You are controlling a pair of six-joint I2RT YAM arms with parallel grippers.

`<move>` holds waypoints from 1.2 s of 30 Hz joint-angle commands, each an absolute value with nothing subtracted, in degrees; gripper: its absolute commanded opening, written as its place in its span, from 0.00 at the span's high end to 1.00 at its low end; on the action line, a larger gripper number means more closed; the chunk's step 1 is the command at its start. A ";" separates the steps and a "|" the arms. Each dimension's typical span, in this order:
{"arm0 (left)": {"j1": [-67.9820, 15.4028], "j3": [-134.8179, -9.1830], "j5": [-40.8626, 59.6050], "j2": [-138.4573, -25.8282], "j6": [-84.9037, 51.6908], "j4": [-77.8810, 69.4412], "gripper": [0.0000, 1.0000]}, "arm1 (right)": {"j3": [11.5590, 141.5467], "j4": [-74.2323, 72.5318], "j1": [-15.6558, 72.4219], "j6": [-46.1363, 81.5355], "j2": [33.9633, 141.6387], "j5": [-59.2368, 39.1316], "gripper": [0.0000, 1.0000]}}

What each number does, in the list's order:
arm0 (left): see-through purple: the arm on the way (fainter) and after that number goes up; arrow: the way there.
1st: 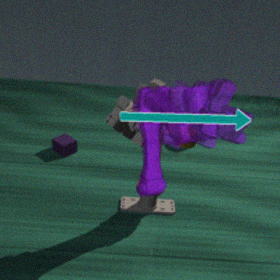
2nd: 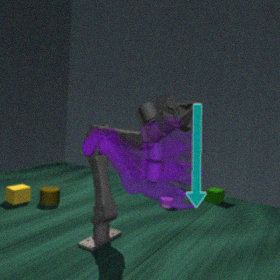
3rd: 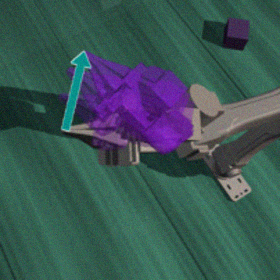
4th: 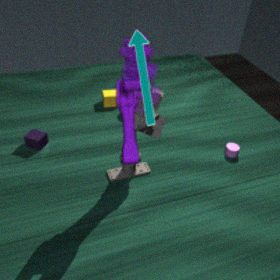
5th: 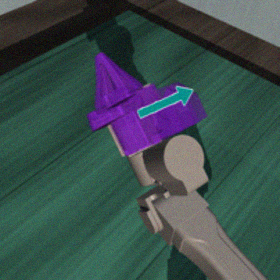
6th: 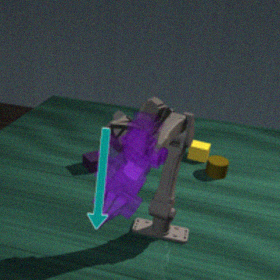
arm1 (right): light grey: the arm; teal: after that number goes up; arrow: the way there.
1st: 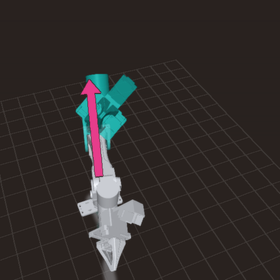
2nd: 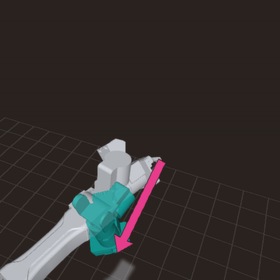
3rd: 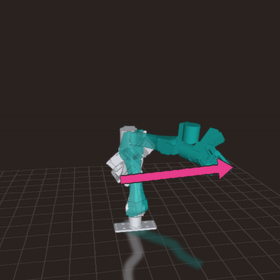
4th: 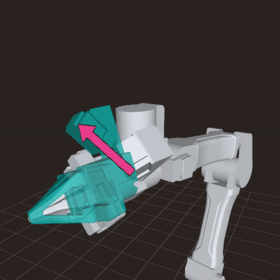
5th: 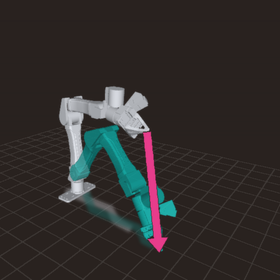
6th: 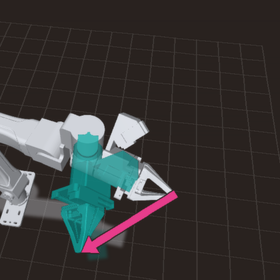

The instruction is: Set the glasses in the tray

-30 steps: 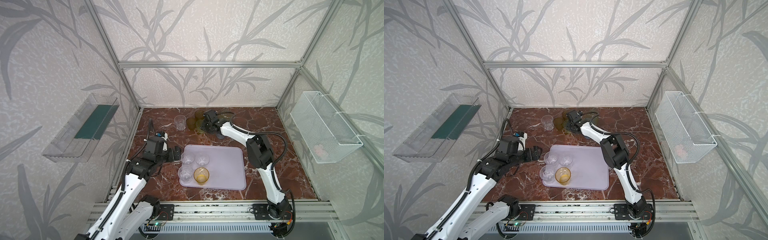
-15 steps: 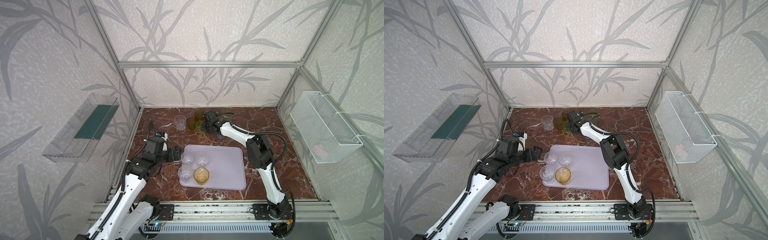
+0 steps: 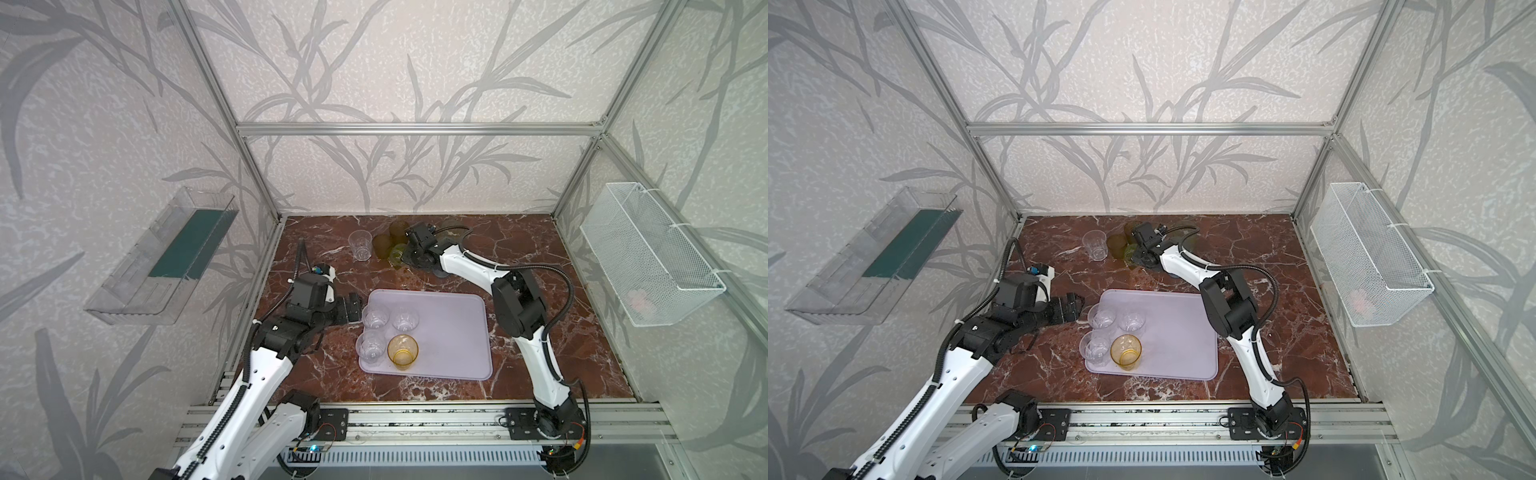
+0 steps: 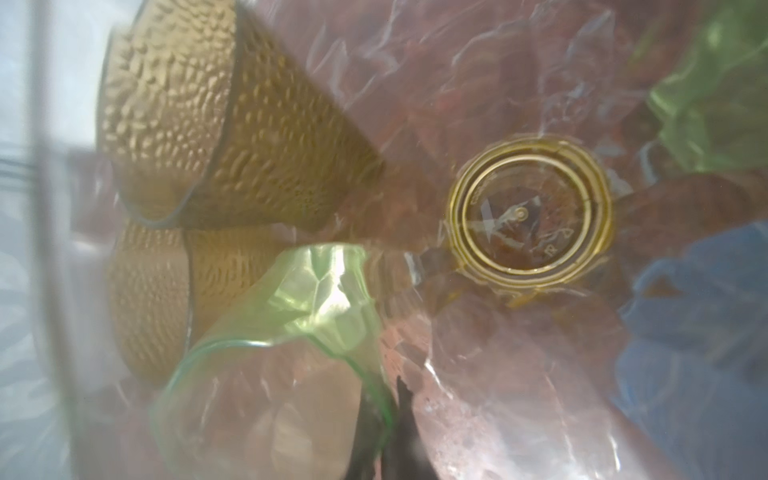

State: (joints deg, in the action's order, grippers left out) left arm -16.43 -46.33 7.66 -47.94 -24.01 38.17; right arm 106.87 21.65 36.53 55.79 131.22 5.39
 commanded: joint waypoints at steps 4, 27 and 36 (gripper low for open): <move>-16.24 -45.84 8.13 -47.18 -23.63 38.56 0.01 | 104.89 20.73 37.09 54.06 129.46 4.22 1.00; -16.26 -45.69 9.53 -47.03 -23.20 38.50 0.01 | 103.11 22.37 39.77 53.22 124.73 5.57 1.00; -16.17 -45.66 9.32 -47.02 -23.20 38.58 0.01 | 101.98 22.82 40.24 52.83 122.88 5.36 1.00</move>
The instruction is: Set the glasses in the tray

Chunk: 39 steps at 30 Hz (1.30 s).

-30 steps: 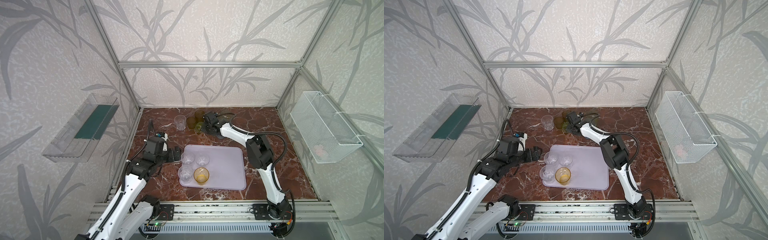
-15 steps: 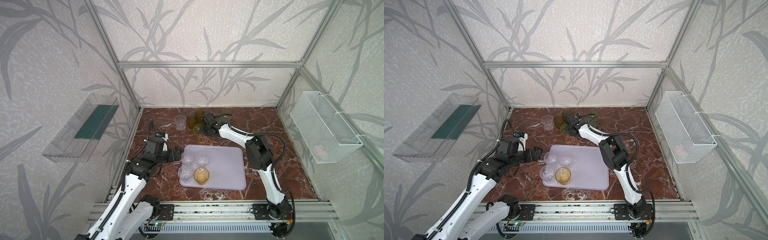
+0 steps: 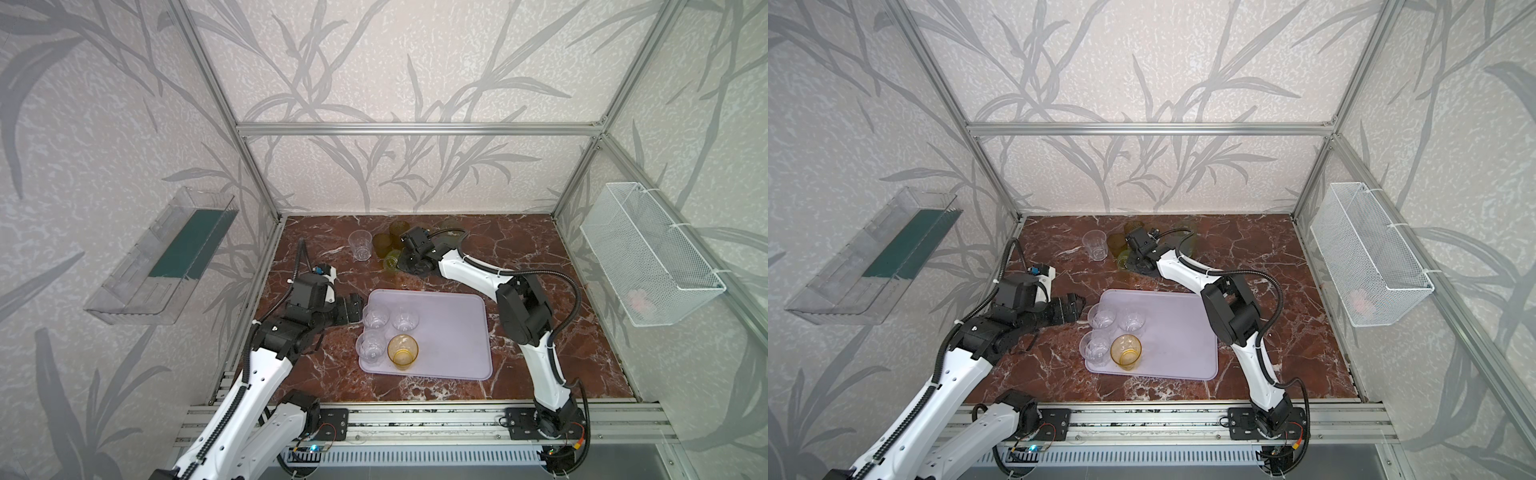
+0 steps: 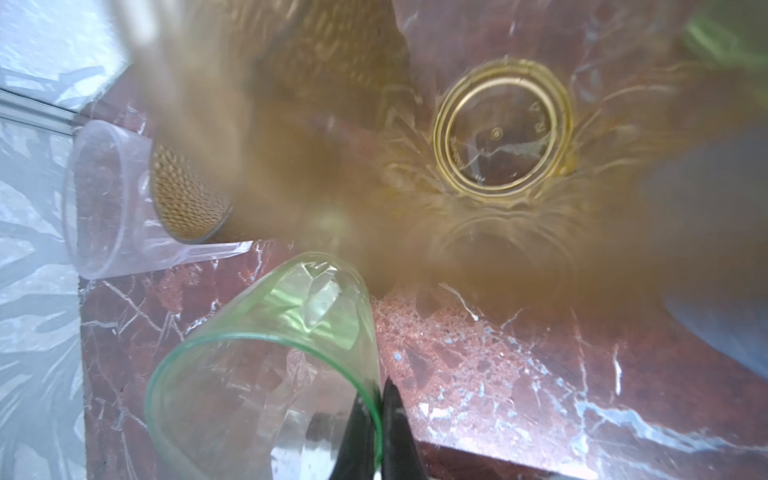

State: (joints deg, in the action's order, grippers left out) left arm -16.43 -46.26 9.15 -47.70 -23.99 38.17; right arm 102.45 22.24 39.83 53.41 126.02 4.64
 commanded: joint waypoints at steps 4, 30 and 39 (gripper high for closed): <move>-16.17 -45.70 8.94 -46.92 -23.20 38.66 0.01 | 101.84 23.03 40.34 52.65 122.49 5.32 1.00; -16.00 -45.55 8.18 -46.77 -23.12 38.68 0.01 | 103.40 26.82 41.55 48.47 116.64 8.38 1.00; -15.91 -45.35 7.65 -46.06 -22.93 38.40 0.01 | 97.45 24.70 42.71 45.96 109.31 10.69 1.00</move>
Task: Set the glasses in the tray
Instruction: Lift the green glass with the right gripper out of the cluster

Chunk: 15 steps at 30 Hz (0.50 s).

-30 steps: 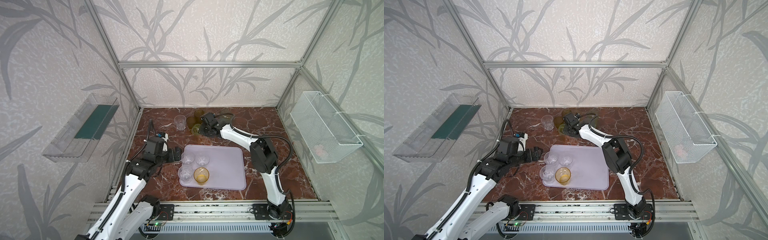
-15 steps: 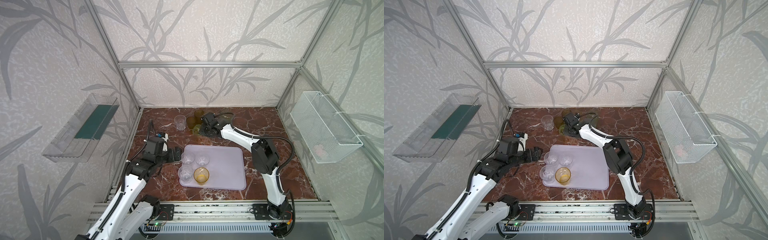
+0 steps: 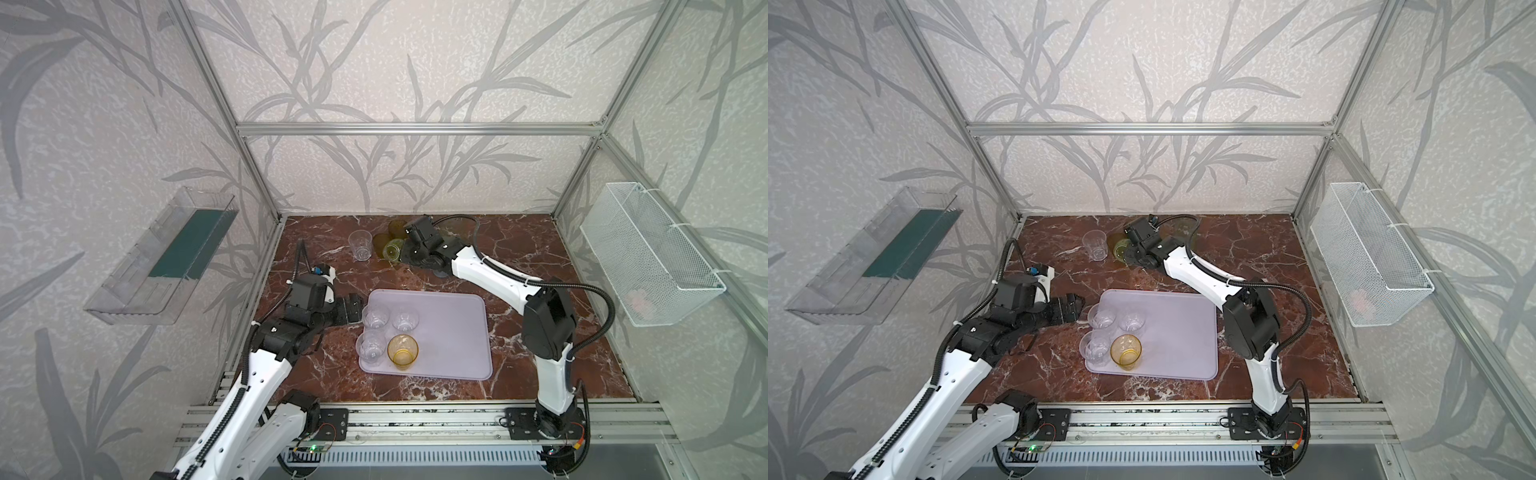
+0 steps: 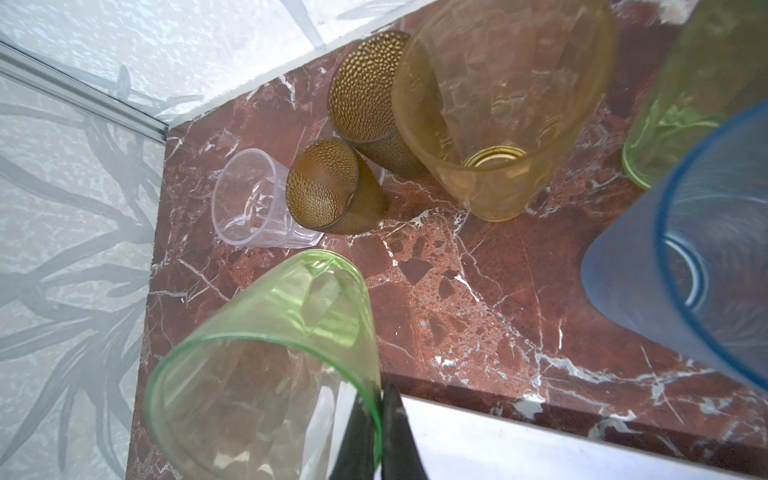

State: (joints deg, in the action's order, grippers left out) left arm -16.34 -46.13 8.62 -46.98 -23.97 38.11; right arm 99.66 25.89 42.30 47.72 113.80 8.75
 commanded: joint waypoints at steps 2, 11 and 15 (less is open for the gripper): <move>-15.91 -45.25 7.31 -45.97 -22.86 38.38 0.01 | 94.79 23.00 42.87 45.39 106.87 10.12 1.00; -15.90 -47.48 4.57 -46.16 -21.39 40.99 0.01 | 86.86 21.27 43.59 41.14 94.43 9.52 1.00; -15.91 -51.32 3.22 -43.98 -20.82 44.18 0.01 | 82.81 21.53 43.68 39.91 87.93 8.13 1.00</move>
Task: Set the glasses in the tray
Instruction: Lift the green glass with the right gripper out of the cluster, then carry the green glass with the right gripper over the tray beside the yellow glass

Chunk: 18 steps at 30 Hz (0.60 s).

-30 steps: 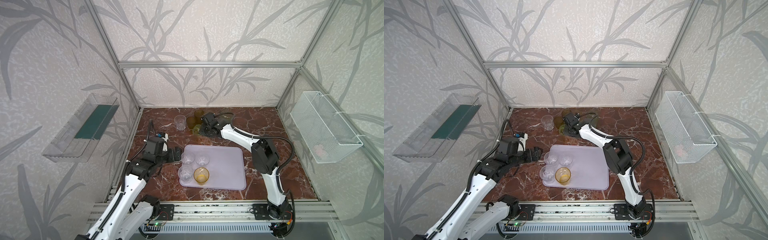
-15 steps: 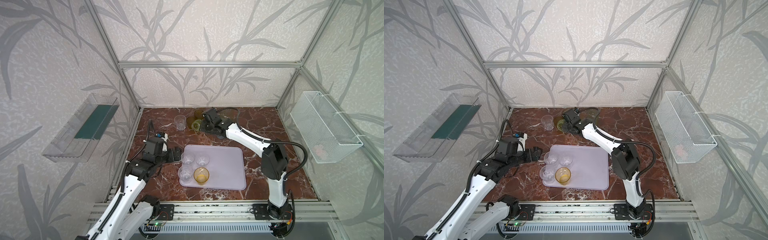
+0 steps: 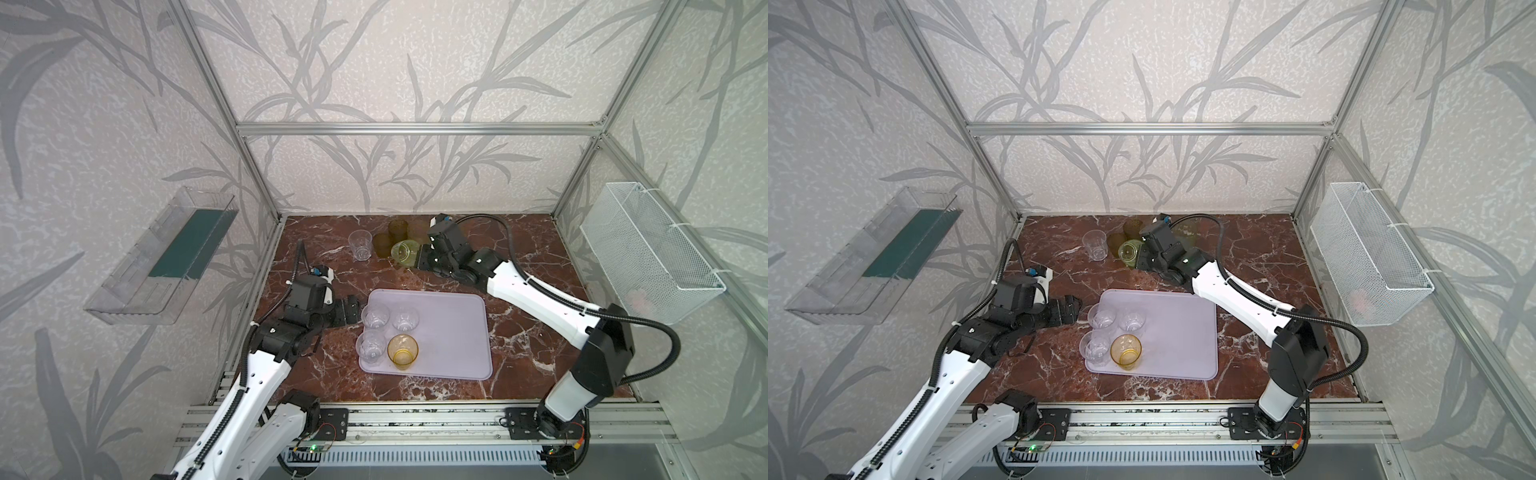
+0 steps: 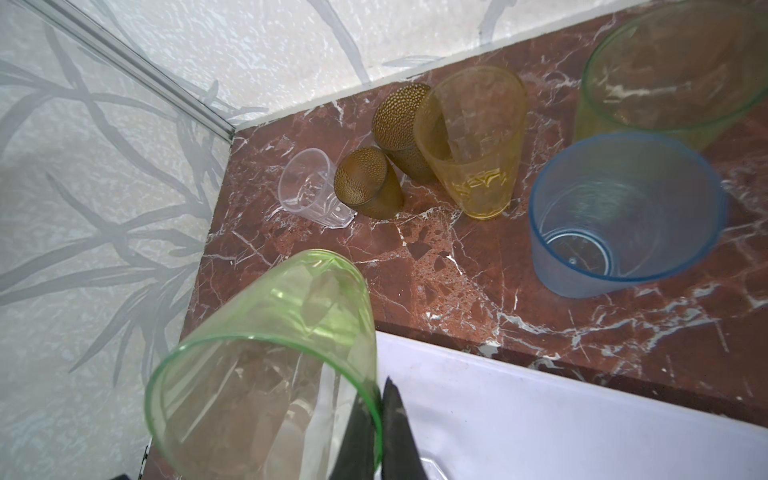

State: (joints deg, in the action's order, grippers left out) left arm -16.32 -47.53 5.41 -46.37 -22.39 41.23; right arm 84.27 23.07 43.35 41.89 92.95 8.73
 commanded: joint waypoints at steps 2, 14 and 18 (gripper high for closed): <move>-15.88 -52.54 2.84 -42.53 -21.54 44.47 0.01 | 80.58 21.97 43.68 39.41 84.23 7.79 1.00; -17.42 -50.95 4.88 -40.58 -29.80 42.10 0.01 | 62.40 29.33 43.25 32.97 55.27 9.45 1.00; -19.42 -50.10 3.34 -39.63 -32.23 40.90 0.01 | 58.03 35.10 42.89 32.96 45.95 9.90 1.00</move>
